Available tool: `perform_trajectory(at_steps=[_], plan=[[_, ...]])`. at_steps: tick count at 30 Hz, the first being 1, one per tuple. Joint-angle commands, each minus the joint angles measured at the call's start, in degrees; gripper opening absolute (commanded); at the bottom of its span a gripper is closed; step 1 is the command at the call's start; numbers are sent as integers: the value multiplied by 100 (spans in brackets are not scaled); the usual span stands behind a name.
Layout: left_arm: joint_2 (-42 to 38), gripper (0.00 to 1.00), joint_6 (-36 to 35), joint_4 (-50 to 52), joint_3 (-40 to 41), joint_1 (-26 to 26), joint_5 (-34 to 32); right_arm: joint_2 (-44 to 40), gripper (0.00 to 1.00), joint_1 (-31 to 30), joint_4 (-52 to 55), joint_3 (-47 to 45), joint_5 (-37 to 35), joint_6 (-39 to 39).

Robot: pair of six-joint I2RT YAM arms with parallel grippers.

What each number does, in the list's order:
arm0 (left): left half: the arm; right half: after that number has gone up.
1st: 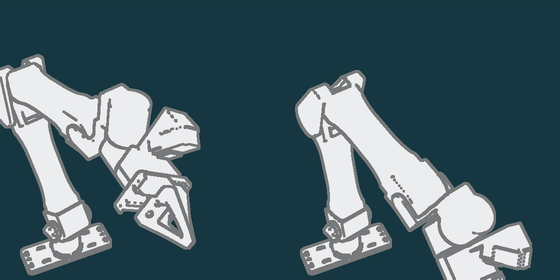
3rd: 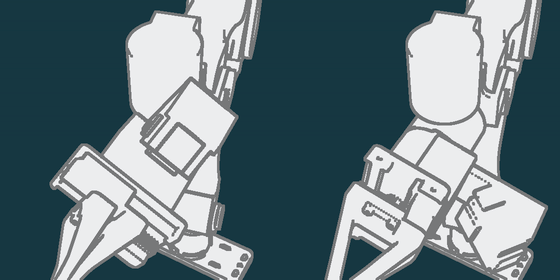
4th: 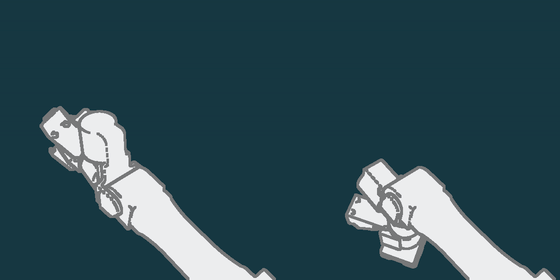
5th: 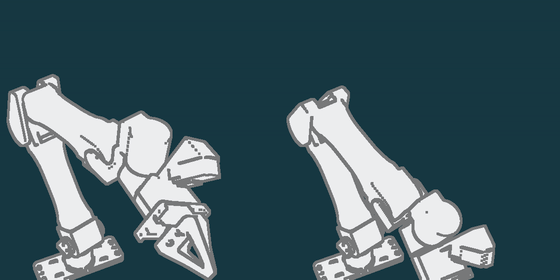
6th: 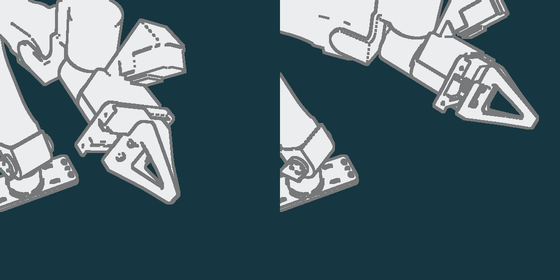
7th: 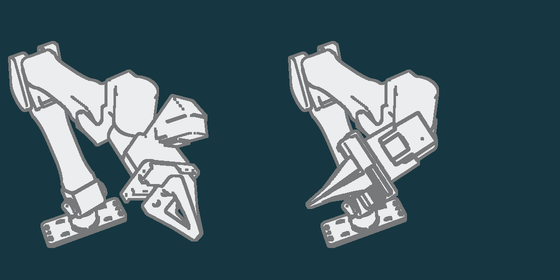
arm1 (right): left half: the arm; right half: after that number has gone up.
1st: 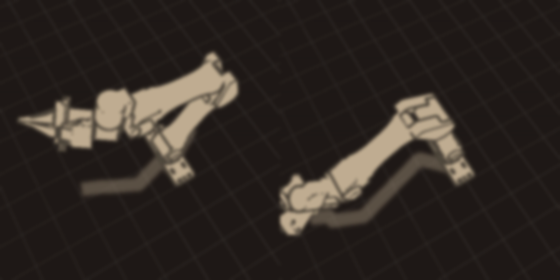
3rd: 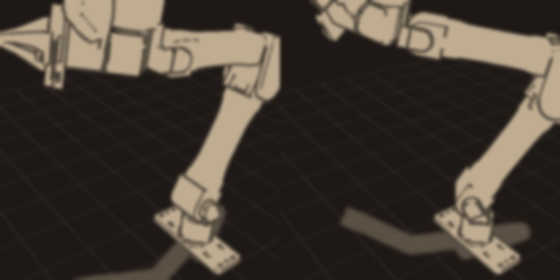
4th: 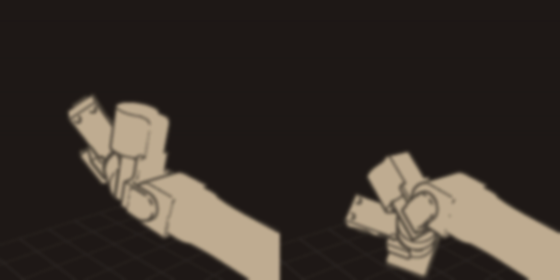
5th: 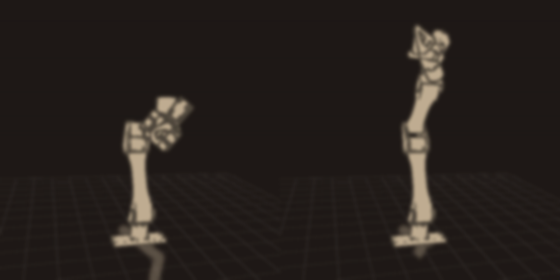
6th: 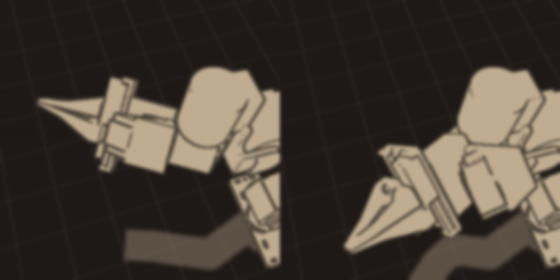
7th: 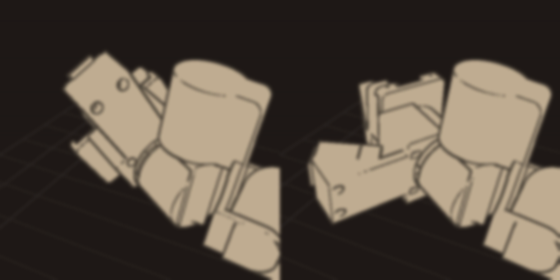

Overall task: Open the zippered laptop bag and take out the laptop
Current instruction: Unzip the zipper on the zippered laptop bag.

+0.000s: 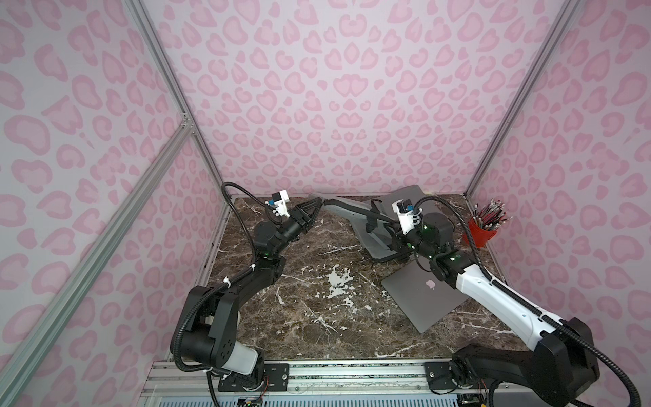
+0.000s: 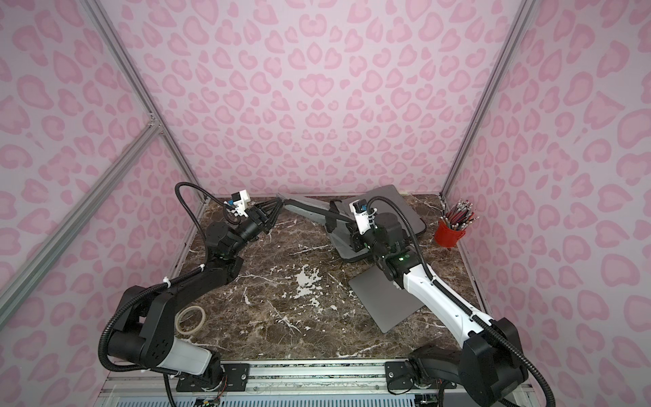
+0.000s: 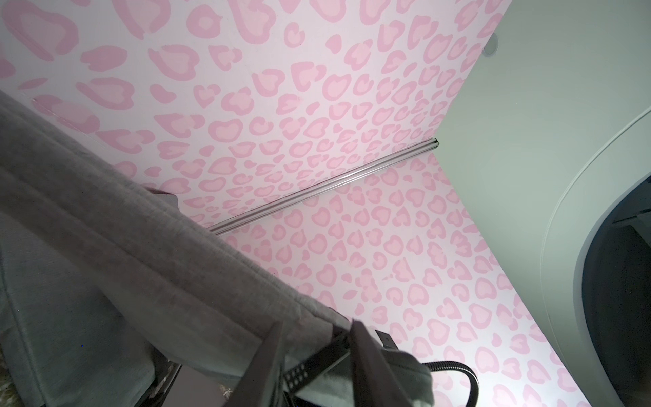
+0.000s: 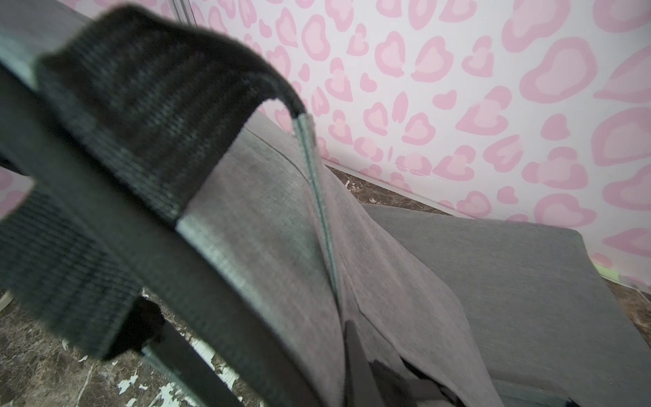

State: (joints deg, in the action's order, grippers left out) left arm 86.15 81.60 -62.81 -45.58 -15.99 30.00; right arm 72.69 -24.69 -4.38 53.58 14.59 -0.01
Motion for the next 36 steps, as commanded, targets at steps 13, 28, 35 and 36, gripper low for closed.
perform_trajectory(at_steps=[13,28,35,36], plan=[[-92,23,47,-273,6,-10,-3,44,0,4,-810,-3,47,-263],[-246,12,33,-150,124,-10,-82,79,0,7,-823,29,41,-263],[-529,1,-369,428,97,-10,-93,86,0,-1,-815,21,28,-271],[-602,1,-486,604,68,-14,-91,87,0,6,-818,21,35,-271]])
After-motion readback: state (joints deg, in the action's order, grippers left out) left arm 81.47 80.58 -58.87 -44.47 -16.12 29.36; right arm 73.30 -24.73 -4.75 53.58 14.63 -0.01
